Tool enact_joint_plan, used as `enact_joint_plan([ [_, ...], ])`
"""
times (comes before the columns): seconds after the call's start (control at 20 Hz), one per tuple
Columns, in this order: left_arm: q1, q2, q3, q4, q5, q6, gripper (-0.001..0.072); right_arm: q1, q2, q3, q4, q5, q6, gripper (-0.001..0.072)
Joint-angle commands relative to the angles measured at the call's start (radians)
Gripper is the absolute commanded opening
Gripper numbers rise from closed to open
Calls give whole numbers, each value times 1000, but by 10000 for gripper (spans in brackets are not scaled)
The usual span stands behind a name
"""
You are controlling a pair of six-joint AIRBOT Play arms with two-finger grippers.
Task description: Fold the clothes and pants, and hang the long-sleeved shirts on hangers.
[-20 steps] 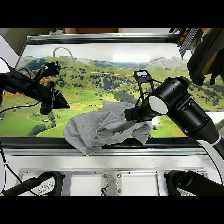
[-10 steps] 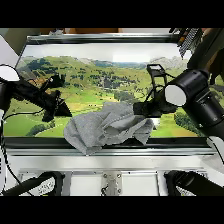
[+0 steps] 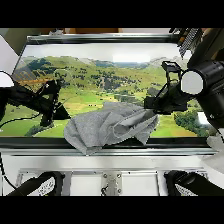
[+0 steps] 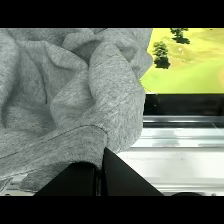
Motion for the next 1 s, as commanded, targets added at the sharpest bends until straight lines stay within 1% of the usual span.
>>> enact_joint_plan([
  [0.0,-47,10,-2,2,-17,-34,10,-22,1,8,9,3,-2,23],
  [0.15,-93,10,-2,2,-24,-50,9,-22,1,28,9,2,-2,23],
  [0.25,-111,8,-2,4,-14,-101,10,-22,1,42,9,3,-2,23],
  [0.3,-119,7,-3,9,-9,-111,10,-22,1,47,9,3,-2,24],
  [0.5,-138,8,-76,10,35,-116,10,-22,1,50,11,4,-1,23],
  [0.7,-137,8,-180,2,163,-132,10,-21,1,50,21,5,-2,24],
  [0.75,-137,8,-181,2,174,-143,10,-21,2,50,22,8,-1,23],
  [0.95,-137,7,-177,11,178,-143,10,-21,5,50,28,33,-2,24],
])
